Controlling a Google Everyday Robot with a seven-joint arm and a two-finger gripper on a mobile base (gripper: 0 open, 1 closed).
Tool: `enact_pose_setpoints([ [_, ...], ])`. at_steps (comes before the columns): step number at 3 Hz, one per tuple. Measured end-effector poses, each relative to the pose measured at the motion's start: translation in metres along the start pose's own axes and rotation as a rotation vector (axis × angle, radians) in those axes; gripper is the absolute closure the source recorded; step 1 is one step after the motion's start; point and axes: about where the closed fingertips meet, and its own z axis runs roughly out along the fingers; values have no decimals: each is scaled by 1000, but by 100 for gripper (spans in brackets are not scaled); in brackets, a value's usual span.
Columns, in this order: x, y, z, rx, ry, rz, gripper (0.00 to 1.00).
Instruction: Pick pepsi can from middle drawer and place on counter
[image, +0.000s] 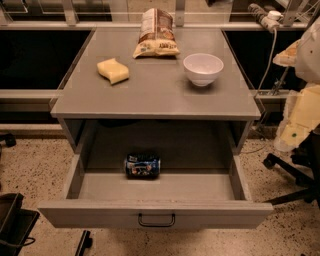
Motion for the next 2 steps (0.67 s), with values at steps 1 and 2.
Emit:
enact_pose_setpoints([
  [1, -9, 17, 46, -61, -104, -9, 0],
  [2, -50, 61, 144, -232, -312, 25, 0],
])
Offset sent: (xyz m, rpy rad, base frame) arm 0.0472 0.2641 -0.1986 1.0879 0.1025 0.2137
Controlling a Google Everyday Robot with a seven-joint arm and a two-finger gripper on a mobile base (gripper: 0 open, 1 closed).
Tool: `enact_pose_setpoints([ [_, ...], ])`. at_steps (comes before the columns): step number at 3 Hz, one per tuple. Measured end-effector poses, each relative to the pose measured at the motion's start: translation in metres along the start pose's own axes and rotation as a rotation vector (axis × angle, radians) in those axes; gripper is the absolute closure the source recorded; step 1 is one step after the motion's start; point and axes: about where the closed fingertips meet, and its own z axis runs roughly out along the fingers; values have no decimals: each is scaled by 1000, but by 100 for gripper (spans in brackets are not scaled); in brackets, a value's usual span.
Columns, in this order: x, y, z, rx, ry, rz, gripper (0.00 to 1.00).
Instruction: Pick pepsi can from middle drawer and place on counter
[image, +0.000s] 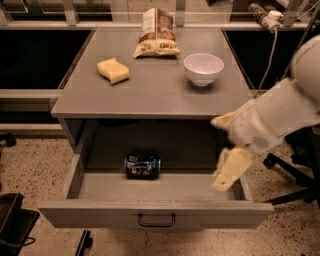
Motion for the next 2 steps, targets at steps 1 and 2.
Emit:
enact_pose_setpoints([
  [1, -35, 10, 42, -59, -115, 2, 0],
  [2, -36, 9, 40, -55, -115, 0, 0],
])
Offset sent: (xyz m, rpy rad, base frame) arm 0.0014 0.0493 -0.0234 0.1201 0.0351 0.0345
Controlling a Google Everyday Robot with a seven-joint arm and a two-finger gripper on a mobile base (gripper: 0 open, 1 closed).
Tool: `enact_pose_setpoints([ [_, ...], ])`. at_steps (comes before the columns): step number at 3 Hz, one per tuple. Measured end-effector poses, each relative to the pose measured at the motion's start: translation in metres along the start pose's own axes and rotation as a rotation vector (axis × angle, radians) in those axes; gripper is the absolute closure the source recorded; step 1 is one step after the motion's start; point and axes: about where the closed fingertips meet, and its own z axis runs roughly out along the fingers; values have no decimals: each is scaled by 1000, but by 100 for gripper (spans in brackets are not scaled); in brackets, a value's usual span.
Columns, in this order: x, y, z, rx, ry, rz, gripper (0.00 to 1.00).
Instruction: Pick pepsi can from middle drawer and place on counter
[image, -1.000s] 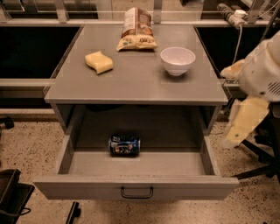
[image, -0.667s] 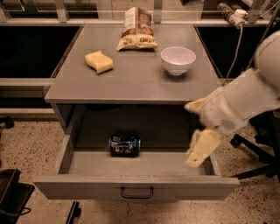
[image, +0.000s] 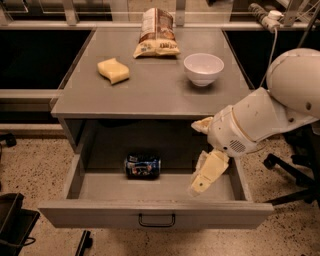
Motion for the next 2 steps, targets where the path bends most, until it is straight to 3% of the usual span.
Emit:
enact_pose_setpoints([
  [1, 7, -18, 16, 46, -41, 37, 0],
  [2, 16, -69, 49, 127, -137, 63, 0],
])
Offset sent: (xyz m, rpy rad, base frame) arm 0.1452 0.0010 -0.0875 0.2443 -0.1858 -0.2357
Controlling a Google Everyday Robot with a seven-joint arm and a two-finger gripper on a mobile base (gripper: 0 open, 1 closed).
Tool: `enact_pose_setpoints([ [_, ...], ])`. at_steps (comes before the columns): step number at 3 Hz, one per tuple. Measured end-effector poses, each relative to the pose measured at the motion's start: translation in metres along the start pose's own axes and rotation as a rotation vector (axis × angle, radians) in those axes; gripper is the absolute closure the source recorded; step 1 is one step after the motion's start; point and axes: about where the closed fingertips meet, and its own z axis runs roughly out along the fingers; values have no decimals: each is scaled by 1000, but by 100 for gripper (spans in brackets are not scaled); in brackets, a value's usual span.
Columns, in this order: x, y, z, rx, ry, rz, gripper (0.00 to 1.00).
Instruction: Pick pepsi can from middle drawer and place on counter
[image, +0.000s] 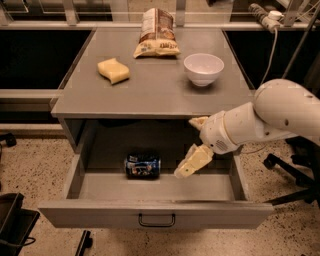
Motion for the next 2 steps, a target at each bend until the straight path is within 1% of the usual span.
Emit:
enact_pose_setpoints([
  [1, 1, -11, 6, 32, -16, 9, 0],
  [2, 5, -6, 6, 51, -22, 38, 0],
])
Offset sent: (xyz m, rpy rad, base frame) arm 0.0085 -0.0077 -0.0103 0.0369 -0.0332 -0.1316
